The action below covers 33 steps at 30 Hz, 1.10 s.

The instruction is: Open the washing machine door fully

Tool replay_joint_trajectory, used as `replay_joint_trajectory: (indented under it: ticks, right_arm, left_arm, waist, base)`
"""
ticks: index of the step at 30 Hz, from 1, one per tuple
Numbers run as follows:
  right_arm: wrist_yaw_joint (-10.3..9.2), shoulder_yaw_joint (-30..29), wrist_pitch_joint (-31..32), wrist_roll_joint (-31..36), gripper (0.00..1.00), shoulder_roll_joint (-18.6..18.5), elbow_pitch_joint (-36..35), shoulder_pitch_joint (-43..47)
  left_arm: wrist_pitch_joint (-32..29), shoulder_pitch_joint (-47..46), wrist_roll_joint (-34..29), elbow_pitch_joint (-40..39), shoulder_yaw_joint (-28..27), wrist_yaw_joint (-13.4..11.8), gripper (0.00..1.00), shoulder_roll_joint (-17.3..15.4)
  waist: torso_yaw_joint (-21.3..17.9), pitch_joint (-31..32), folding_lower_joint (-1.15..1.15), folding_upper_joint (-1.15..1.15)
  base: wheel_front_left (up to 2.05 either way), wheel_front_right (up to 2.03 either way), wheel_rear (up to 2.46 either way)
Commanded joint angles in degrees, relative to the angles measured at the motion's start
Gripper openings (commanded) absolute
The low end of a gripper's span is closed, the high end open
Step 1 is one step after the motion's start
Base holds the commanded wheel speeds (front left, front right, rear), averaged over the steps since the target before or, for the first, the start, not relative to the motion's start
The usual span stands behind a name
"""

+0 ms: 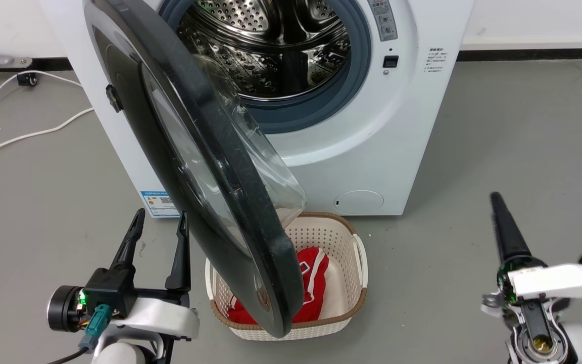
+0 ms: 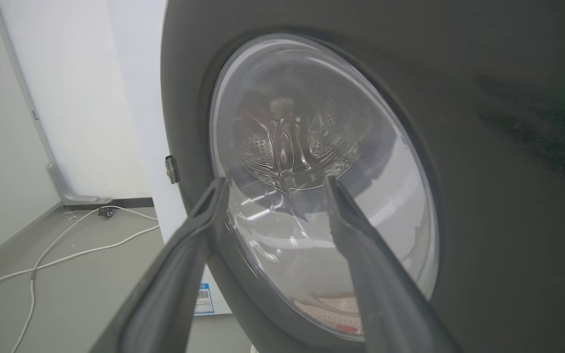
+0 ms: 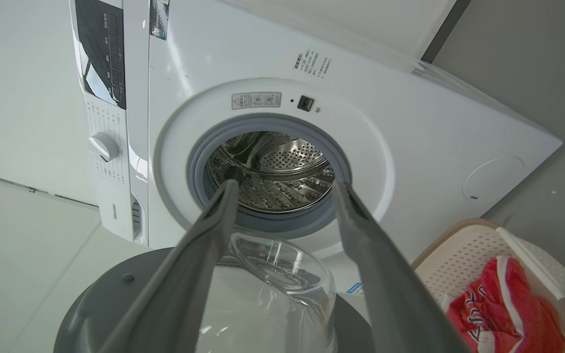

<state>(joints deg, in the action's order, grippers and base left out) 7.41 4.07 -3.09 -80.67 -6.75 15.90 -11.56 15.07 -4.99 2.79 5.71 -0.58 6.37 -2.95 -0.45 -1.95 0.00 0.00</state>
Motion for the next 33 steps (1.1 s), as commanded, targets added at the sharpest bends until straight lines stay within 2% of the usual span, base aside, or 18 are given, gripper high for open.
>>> replay_joint_trajectory:
  ticks: [1,4,6,8,14,21,27,33]
  right_arm:
    - [0.14,-0.27,-2.67,2.82,1.00,-0.40,-0.59,1.32]
    - [0.14,-0.86,-8.97,12.64,1.00,-1.53,-0.50,2.97]
    - [0.14,-2.46,-10.80,19.08,1.00,-0.89,-1.21,3.43]
    - [0.13,-4.68,-11.74,28.37,1.00,-1.07,-2.39,3.78]
    - [0.07,-11.29,-12.02,52.63,1.00,2.24,-10.34,4.79]
    - [0.07,-11.21,-8.86,73.21,1.00,3.87,-21.02,8.42]
    - [0.07,-8.62,-8.09,77.56,1.00,3.94,-21.65,13.09]
    - [0.07,-9.14,-9.58,76.17,1.00,3.93,-16.66,13.12]
  left_arm:
    - [0.15,0.61,-0.06,-0.06,-0.27,-0.19,1.00,0.04]
    - [0.15,0.76,-0.04,-0.20,-0.68,-0.32,1.00,0.02]
    - [0.15,0.62,0.00,-0.35,-0.90,-0.33,1.00,0.03]
    - [0.15,0.48,-0.01,-0.47,-1.09,-0.30,1.00,0.03]
    - [0.15,0.53,-0.28,-0.64,-1.29,-0.32,1.00,0.03]
    - [0.15,0.77,-0.60,-0.86,-1.46,-0.13,1.00,-0.13]
    - [0.15,0.89,-0.77,-0.95,-1.26,-0.06,1.00,-0.25]
    - [0.15,0.95,-0.80,-1.00,-1.13,0.08,1.00,-0.25]
  waist:
    - [-0.11,0.08,0.00,0.00]
    - [-0.33,0.22,0.00,0.00]
    - [-0.42,0.11,0.00,0.00]
    - [-0.56,0.05,0.00,0.00]
    - [-0.70,0.22,0.00,0.00]
    - [-0.83,0.54,0.00,0.00]
    - [-0.68,0.72,0.00,0.00]
    - [-0.63,0.65,0.00,0.00]
  base:
    - [0.00,0.00,0.00]
    - [0.00,0.00,0.00]
    - [0.00,0.00,0.00]
    - [0.00,0.00,0.00]
    - [0.00,0.00,0.00]
    - [0.00,0.00,0.00]
    - [0.00,0.00,0.00]
    - [0.00,0.00,0.00]
